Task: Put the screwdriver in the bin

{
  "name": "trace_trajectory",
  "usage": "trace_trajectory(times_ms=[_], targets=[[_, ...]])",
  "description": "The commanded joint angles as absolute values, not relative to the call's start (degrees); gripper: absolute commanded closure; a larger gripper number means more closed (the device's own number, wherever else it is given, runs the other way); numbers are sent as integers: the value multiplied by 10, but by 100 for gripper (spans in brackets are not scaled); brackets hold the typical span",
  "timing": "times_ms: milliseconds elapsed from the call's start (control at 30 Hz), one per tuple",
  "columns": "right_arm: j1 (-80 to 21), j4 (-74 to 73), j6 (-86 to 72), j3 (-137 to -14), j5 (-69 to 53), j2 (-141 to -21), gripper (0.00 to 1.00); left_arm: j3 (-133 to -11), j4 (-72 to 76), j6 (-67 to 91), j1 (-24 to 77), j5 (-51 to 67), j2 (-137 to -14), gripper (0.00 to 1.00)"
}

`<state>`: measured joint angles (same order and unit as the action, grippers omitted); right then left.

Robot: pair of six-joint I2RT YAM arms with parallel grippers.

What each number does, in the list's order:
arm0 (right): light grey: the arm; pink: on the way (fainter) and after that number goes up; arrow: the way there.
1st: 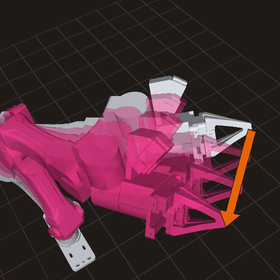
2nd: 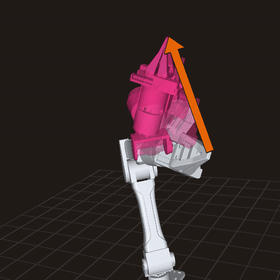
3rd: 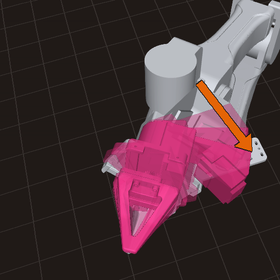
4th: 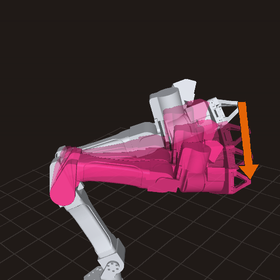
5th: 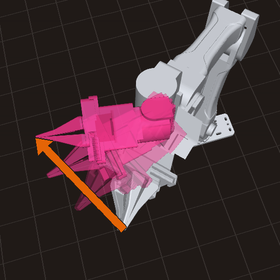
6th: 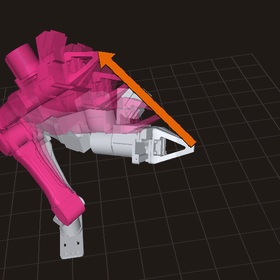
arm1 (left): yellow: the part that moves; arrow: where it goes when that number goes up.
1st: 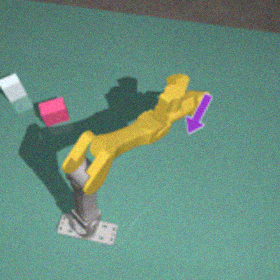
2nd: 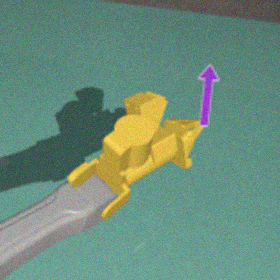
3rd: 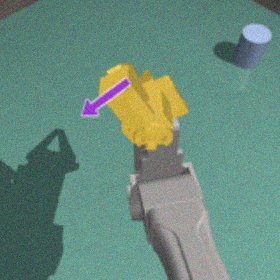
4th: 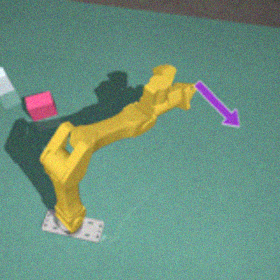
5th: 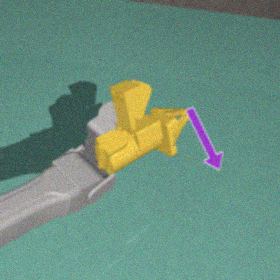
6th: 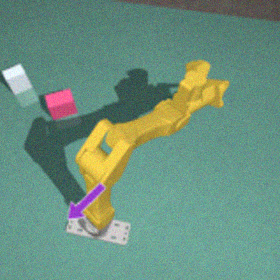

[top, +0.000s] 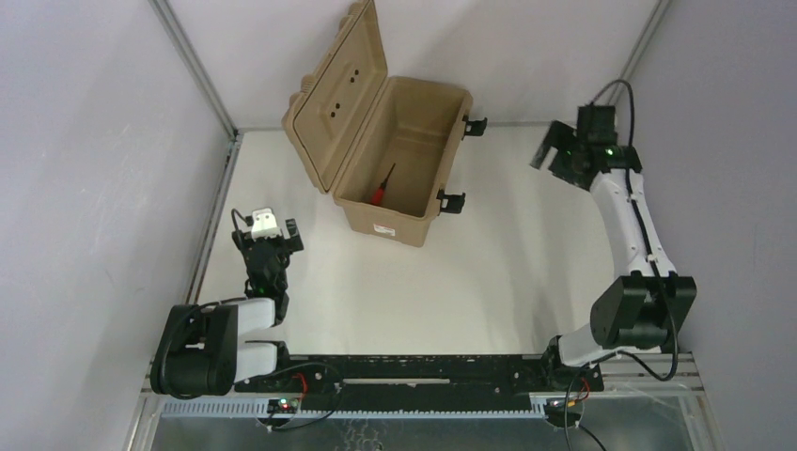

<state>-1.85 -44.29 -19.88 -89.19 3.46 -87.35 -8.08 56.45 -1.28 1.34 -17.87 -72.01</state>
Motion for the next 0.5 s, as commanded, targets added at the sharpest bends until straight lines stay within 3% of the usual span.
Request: trace_trajectory(times_ms=[0, 467], targets=[[49, -391, -171, -816, -8, -808, 0, -106, 614, -4, 9, -188, -722, 0], [86, -410, -165, -797, 40, -830, 1, -106, 614, -4, 9, -187, -722, 0]])
